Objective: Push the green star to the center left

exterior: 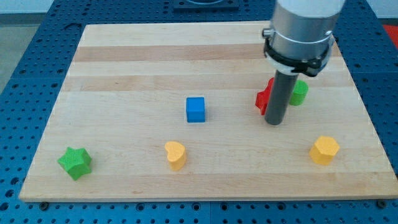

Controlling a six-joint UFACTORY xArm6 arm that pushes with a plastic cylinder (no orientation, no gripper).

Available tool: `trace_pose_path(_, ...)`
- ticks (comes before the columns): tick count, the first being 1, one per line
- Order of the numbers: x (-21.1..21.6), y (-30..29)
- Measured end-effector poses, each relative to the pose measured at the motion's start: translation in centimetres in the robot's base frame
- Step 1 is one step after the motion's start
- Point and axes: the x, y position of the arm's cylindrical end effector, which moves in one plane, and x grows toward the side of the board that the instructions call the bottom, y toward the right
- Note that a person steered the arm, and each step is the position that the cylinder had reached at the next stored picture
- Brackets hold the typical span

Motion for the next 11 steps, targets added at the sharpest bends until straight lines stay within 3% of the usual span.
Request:
trace_pose_path(3,-0.3,0.1)
trace_pose_path(5,5.5,-2.3)
trace_pose_path(9,8.4,-4.1)
trace_pose_path(11,13.7,-11.8)
